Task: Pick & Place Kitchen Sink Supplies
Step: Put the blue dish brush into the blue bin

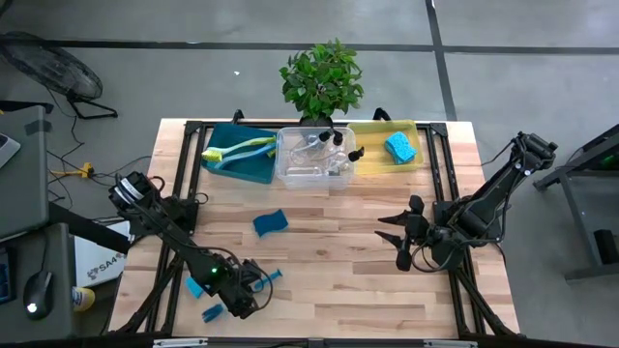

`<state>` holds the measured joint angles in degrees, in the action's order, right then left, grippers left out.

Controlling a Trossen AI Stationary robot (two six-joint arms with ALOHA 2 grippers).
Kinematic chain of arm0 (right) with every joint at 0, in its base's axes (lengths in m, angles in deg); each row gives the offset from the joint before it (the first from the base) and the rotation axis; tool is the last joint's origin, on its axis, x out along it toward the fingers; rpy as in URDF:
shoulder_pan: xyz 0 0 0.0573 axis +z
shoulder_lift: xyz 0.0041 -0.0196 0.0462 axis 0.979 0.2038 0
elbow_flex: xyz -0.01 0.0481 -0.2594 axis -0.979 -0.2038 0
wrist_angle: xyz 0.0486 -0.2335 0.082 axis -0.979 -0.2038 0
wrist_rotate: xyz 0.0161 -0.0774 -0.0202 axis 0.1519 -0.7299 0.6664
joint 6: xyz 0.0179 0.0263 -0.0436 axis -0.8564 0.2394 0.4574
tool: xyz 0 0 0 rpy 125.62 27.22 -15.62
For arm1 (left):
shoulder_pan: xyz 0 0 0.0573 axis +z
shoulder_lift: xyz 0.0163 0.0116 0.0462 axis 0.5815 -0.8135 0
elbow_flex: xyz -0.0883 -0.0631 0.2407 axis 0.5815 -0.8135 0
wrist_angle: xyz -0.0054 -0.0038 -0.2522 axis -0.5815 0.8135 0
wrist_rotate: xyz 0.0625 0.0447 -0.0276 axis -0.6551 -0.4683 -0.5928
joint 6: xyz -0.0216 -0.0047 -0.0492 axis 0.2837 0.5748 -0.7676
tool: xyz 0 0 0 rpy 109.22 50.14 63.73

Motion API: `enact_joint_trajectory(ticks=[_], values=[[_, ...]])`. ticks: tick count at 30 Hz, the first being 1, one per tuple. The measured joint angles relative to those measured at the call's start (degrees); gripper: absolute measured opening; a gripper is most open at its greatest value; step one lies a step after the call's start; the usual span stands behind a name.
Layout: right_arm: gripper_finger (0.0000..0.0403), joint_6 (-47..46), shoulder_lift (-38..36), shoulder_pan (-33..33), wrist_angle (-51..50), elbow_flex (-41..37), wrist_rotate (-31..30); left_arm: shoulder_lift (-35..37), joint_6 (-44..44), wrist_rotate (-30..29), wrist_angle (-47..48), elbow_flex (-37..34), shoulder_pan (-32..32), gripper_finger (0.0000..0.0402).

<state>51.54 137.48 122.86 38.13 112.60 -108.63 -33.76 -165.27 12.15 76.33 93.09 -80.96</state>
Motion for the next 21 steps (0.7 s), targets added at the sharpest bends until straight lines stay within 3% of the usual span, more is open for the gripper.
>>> enact_joint_trajectory(ticks=[10,16,21], values=[[0.0154,0.0,0.0,0.0,0.0,0.0,0.5,-0.1,2.3,0.0,2.4,0.6,0.0,0.0039],[0.0154,0.0,0.0,0.0,0.0,0.0,0.5,-0.6,6.9,-4.4,14.6,6.3,0.0,0.0039],[0.0154,0.0,0.0,0.0,0.0,0.0,0.5,-0.4,6.8,-7.0,19.4,9.0,0.1,0.0039]])
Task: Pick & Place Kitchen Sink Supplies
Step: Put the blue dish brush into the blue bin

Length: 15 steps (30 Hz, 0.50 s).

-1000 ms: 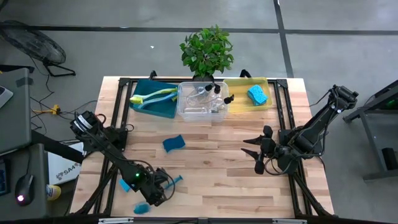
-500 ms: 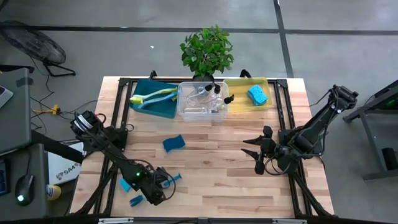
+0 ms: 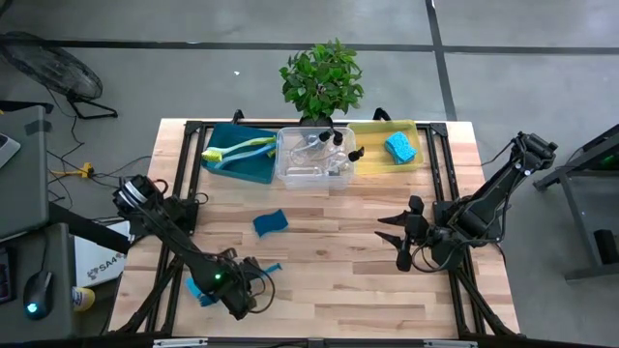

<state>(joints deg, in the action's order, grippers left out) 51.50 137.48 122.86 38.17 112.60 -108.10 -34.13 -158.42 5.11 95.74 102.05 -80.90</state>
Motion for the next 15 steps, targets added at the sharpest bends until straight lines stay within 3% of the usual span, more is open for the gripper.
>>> enact_joint_trajectory(ticks=[15], values=[[0.0153,-0.1,0.0,0.0,0.0,0.0,0.0,2.7,5.5,-3.7,6.8,0.4,5.8,0.0039]])
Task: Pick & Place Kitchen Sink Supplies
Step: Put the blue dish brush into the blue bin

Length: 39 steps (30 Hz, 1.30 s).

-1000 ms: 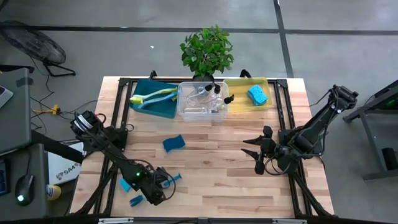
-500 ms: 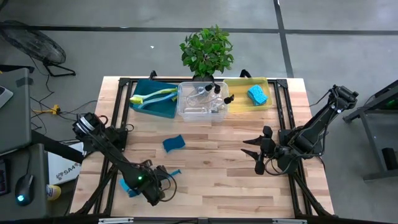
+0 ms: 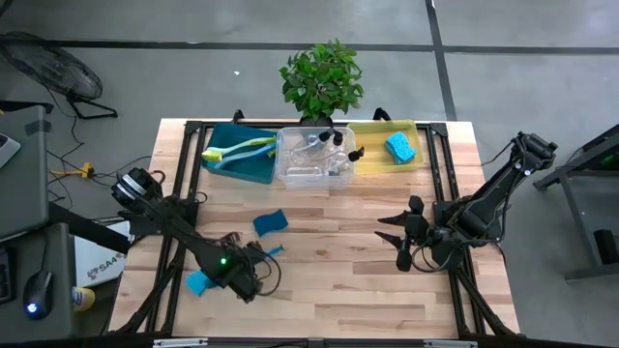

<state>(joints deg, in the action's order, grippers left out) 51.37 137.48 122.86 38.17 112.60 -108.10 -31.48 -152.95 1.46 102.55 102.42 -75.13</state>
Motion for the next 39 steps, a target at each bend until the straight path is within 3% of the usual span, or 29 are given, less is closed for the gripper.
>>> enact_joint_trajectory(ticks=[14,22,30,35,39], values=[[0.0153,0.2,0.0,0.0,-0.5,0.0,-0.1,20.1,0.4,-13.8,24.4,0.1,6.0,0.0039],[0.0153,0.2,0.0,0.0,-0.8,0.0,-1.3,30.0,13.7,-20.7,28.8,0.1,18.6,0.0039],[0.0153,0.0,0.0,0.0,-0.9,0.0,-1.5,34.0,37.3,-19.8,23.3,0.1,39.4,0.0039],[0.0153,0.0,0.0,0.0,-0.9,0.0,-1.6,34.0,54.0,-12.4,14.8,0.1,51.8,0.0039],[0.0153,0.0,0.0,0.0,-0.9,0.0,-1.6,33.3,61.9,-7.9,9.4,0.1,60.3,0.0039]])
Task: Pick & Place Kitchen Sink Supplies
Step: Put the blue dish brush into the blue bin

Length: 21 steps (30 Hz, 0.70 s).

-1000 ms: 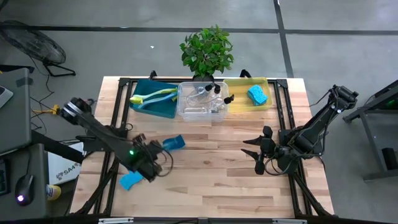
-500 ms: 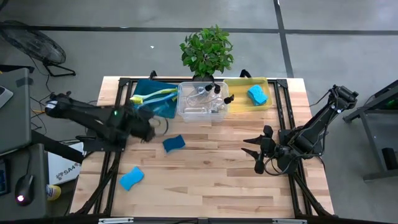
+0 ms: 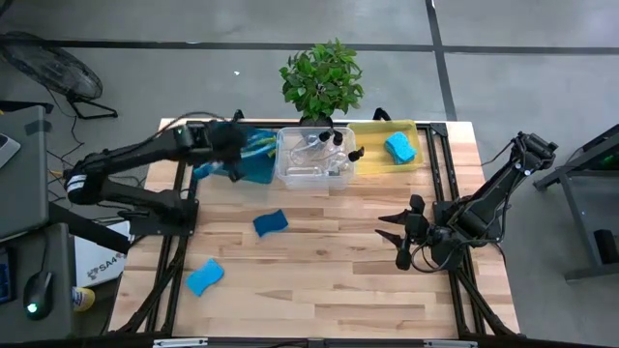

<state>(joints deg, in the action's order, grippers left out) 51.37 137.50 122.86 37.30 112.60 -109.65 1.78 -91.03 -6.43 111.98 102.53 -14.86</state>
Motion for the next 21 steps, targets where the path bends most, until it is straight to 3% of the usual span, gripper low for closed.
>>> enact_joint_trajectory(ticks=[3,8,21], values=[[0.0153,0.0,0.0,0.0,0.0,0.0,0.0,-1.0,3.9,5.3,-2.9,0.0,5.9,0.0039],[0.0154,-0.2,0.0,0.0,0.0,0.0,0.0,-4.0,6.2,8.4,-4.3,0.0,13.0,0.0039],[0.0154,-0.4,0.0,0.0,-2.5,0.0,-1.0,-13.9,11.7,16.0,-5.6,0.0,21.9,0.0039]])
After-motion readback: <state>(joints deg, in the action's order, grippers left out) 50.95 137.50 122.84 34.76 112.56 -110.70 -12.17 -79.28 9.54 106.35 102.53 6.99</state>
